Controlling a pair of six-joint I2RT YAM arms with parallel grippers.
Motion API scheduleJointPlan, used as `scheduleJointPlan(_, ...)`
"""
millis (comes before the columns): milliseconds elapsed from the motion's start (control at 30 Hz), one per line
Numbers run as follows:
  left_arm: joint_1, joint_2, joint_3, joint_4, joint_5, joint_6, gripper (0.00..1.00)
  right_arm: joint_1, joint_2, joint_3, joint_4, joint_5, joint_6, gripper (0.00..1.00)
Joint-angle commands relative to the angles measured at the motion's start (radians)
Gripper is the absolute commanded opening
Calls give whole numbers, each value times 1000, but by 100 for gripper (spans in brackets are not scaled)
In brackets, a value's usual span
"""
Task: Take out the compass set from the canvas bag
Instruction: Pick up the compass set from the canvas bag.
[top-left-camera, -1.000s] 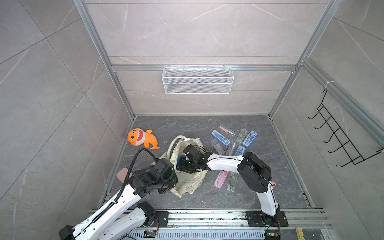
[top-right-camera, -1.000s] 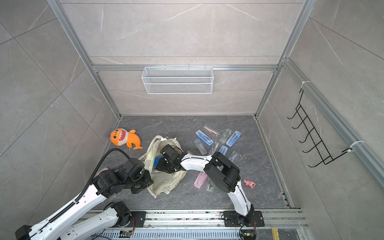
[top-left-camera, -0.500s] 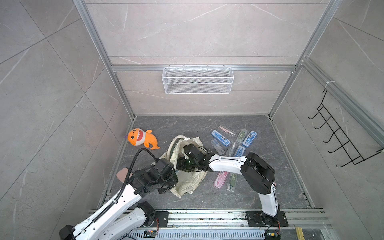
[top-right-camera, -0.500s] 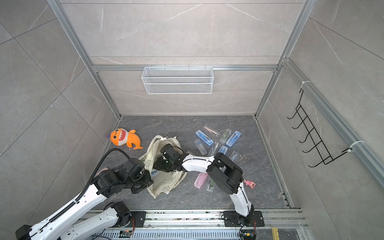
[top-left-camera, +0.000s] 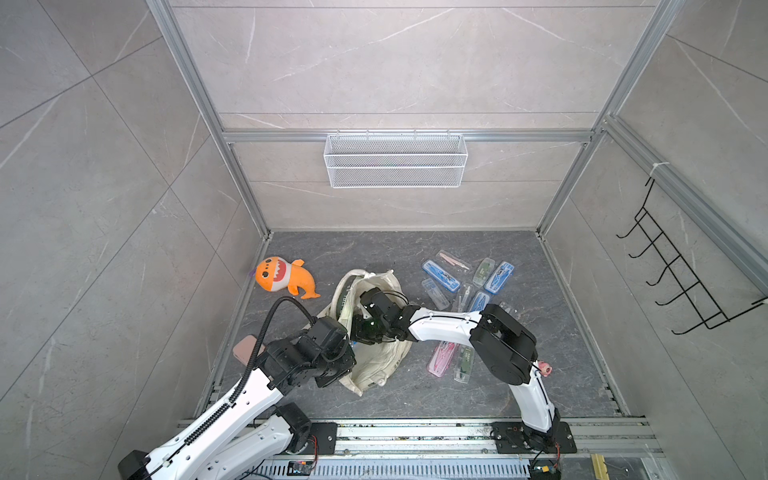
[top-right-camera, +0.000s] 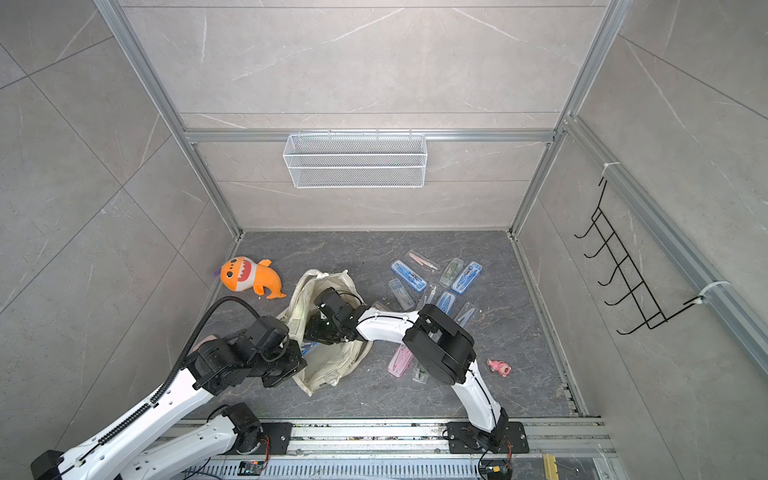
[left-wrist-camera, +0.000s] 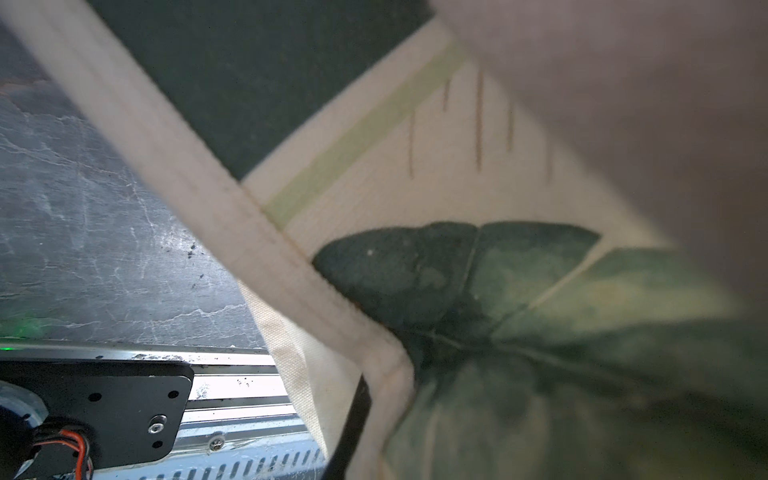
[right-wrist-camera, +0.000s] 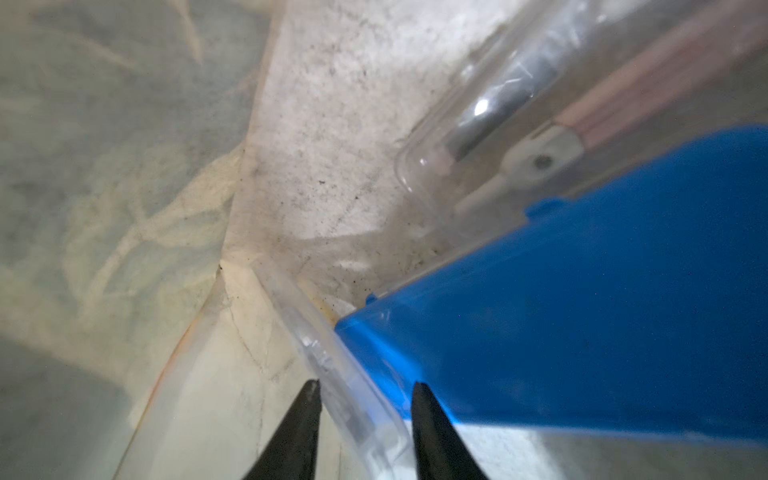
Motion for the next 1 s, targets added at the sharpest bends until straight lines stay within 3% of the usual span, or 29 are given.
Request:
scheduleJointPlan(0,2,-6,22,-9,24,-13,0,13,19,17,-10,-18,-16,31)
scheduleJointPlan(300,2,6,45,-18,18,-5,0,14,-65,-42,24,-13,-43,16)
scheduleJointPlan(633,2,8,53,-19,14,-7,0,-2,-204,-144,7,24,-53,12)
scheduleJointPlan(967,2,31,59,7,12,-7,0,-53,-457,-296,-86,73,-92,10)
